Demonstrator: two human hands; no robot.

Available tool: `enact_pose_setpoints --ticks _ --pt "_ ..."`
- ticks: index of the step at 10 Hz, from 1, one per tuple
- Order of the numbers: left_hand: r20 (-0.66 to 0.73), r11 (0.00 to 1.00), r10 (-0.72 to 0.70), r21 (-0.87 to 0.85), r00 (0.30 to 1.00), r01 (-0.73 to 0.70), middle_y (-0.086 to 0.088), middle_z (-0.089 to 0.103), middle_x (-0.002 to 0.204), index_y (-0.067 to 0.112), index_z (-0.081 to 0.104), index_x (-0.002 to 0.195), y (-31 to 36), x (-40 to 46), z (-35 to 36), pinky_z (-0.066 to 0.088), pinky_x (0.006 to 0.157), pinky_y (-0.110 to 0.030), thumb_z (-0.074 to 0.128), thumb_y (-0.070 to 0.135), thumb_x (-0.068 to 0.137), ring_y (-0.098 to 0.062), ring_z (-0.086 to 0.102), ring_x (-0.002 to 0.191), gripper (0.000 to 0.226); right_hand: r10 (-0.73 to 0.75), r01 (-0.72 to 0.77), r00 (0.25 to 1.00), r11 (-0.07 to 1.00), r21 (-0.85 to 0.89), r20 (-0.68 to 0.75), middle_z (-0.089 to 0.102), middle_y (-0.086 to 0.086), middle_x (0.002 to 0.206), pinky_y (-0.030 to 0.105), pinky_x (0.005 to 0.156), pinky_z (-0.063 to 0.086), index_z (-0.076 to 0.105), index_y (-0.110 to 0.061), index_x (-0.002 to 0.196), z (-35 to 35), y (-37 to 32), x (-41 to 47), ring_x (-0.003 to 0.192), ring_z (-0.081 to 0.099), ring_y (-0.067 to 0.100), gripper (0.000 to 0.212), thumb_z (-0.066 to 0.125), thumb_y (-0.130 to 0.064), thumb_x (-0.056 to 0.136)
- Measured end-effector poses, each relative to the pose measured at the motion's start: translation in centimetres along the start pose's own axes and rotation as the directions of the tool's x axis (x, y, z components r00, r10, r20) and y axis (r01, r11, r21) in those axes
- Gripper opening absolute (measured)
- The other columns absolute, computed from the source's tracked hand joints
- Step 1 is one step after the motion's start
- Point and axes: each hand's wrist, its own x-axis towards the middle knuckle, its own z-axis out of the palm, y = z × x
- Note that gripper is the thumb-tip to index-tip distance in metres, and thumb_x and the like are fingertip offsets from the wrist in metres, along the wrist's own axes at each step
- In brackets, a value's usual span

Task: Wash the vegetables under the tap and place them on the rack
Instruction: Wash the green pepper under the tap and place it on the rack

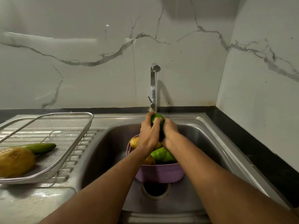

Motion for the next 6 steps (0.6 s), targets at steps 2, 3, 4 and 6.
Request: enact_pose_setpoints --ticks 2,3,4,6 --pt "-0.103 0.998 -0.052 -0.048 0.993 0.047 -0.007 0.061 0.113 0.034 0.054 0.124 -0.2 0.7 -0.7 0.056 0.088 -0.043 0.047 0.044 0.098 -0.025 0.063 0.105 0.029 -0.11 0.125 0.989 0.979 -0.161 0.104 0.06 0.009 0.092 0.051 0.098 0.05 0.058 -0.004 0.126 0.7 0.8 -1.0 0.086 0.06 0.026 0.034 0.039 -0.027 0.109" --pt "-0.063 0.995 -0.049 -0.084 0.997 0.043 -0.004 0.063 0.11 0.032 0.054 0.127 -0.1 0.6 -0.9 0.057 0.086 -0.043 0.041 0.041 0.101 -0.023 0.062 0.104 0.031 -0.049 0.052 0.997 0.997 -0.06 0.061 0.066 0.012 0.102 0.043 0.089 0.053 0.061 -0.007 0.121 0.5 0.5 -0.8 0.089 0.062 0.022 0.04 0.043 -0.04 0.107" --pt "-0.009 0.989 -0.037 -0.143 0.999 0.035 -0.006 0.06 0.114 0.031 0.049 0.135 0.6 -0.2 -0.3 0.057 0.082 -0.039 0.039 0.034 0.107 -0.025 0.062 0.107 0.03 -0.044 0.045 0.999 0.998 -0.035 0.029 0.065 0.023 0.125 0.044 0.086 0.053 0.062 -0.009 0.13 1.1 1.1 -0.3 0.103 0.063 0.03 0.063 0.067 -0.057 0.089" --pt "-0.062 0.974 -0.076 0.209 0.995 0.087 -0.006 0.046 0.149 0.049 0.045 0.145 0.1 0.3 -0.3 0.028 0.113 -0.049 0.03 0.054 0.097 -0.028 0.035 0.138 0.05 0.05 -0.043 0.995 0.996 0.08 -0.083 0.068 0.02 0.119 0.044 0.09 0.057 0.062 -0.016 0.128 1.4 2.0 -0.3 0.114 0.065 0.038 0.054 0.064 -0.054 0.09"
